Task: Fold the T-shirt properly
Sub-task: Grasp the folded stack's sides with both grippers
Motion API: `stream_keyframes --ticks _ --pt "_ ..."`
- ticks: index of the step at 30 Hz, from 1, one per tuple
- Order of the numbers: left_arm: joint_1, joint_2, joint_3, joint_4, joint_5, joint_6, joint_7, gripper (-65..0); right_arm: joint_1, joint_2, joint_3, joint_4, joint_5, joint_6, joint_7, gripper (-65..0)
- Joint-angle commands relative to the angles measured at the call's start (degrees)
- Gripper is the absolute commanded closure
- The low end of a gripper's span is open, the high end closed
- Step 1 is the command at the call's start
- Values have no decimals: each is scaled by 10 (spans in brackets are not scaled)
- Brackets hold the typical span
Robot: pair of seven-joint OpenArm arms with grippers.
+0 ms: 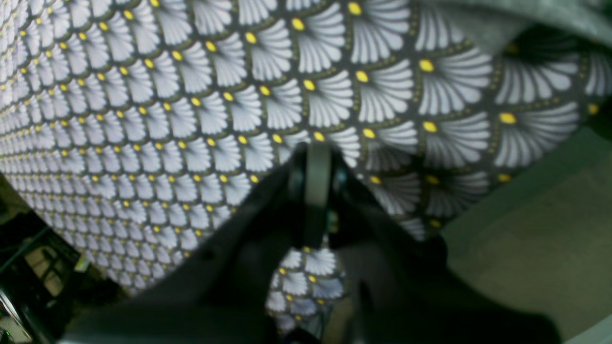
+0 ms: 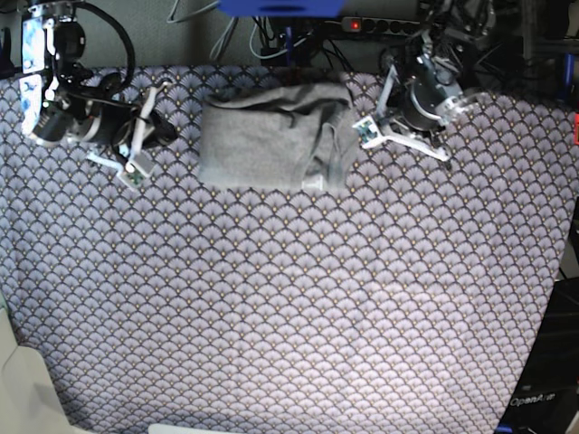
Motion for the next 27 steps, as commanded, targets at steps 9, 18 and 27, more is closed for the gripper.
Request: stream_keyframes --ticks 9,18,27 --pt "7 48 1 12 69 3 -1 0 -1 5 2 6 10 0 10 0" --pt "36 86 0 25 126 3 -3 0 -1 -3 2 6 9 0 10 0" --pt "40 91 58 19 129 3 -2 0 -1 -18 0 6 9 0 10 0"
